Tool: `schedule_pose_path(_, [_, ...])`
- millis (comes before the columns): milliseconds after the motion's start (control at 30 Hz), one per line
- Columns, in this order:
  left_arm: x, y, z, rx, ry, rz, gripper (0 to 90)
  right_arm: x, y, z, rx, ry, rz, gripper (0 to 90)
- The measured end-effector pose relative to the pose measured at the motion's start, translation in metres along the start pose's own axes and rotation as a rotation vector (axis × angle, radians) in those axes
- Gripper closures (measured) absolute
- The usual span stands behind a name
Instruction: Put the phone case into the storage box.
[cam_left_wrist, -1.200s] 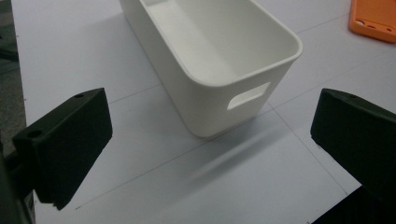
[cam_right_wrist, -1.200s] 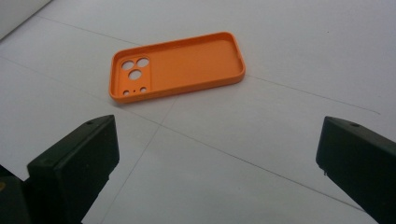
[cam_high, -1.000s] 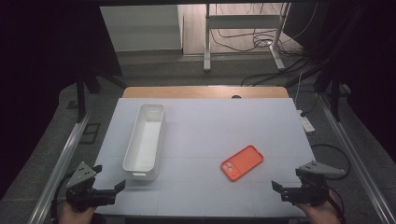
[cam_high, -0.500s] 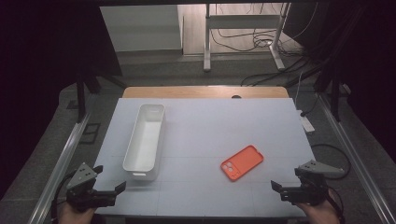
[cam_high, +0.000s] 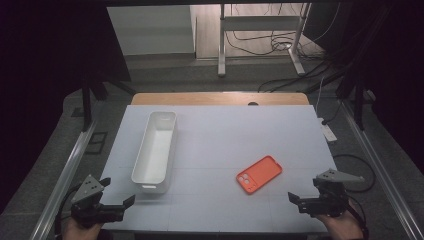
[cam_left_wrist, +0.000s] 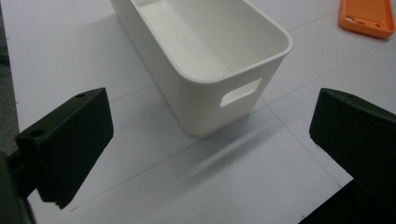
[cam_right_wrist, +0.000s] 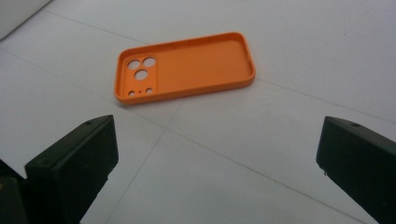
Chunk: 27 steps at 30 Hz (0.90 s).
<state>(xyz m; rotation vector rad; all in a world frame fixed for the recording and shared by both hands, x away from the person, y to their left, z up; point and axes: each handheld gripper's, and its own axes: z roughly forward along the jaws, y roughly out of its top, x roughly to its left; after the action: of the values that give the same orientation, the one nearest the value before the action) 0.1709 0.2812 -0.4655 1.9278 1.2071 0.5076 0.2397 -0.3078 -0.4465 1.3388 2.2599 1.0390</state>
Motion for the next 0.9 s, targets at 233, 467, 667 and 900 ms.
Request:
schedule_pose_path(233, [0.0,0.0,0.0,-0.002,-0.002,0.0,0.4,0.001,0.005,0.004,-0.012,-0.023,-0.018,0.0])
schedule_pose_path(467, [0.0,0.0,0.0,-0.002,-0.002,0.0,0.5,0.003,0.009,0.007,0.004,-0.025,-0.043,0.0])
schedule_pose_path(667, [0.0,-0.001,-0.001,-0.002,-0.005,0.001,0.5,0.004,0.014,0.011,0.014,-0.018,-0.039,0.0])
schedule_pose_path(900, [0.001,-0.001,-0.001,-0.01,-0.012,-0.007,0.4,0.003,0.022,0.016,0.016,-0.007,-0.035,0.0])
